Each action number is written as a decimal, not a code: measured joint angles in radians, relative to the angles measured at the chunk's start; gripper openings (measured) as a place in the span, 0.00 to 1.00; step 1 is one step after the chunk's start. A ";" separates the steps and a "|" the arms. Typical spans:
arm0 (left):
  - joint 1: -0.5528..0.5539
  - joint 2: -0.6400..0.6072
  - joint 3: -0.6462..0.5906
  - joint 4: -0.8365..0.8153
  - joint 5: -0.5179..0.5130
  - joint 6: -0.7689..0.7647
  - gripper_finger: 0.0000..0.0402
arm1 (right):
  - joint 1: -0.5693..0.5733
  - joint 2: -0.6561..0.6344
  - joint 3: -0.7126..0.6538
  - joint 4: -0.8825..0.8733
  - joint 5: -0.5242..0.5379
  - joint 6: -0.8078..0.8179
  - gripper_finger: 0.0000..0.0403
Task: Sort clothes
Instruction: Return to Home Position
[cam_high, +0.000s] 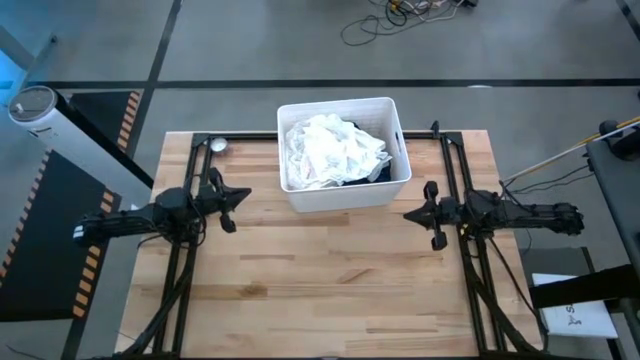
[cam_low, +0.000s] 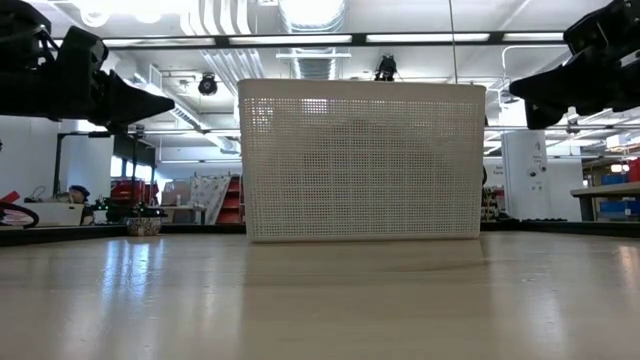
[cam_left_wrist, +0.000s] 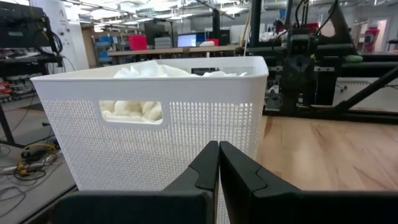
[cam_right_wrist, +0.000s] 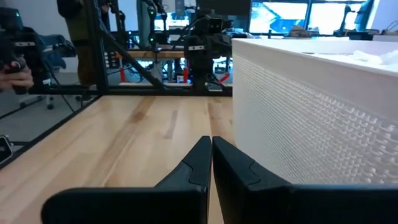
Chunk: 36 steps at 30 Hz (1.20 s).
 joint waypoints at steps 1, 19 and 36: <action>0.000 0.000 0.000 -0.001 0.000 0.000 0.00 | 0.000 0.000 0.000 0.000 0.002 -0.006 0.00; 0.000 0.022 0.002 -0.014 0.000 0.010 0.00 | 0.000 0.000 0.000 -0.001 0.070 0.037 0.00; 0.000 0.023 0.003 -0.006 0.000 -0.029 0.00 | 0.000 0.000 0.000 0.000 0.076 0.064 0.00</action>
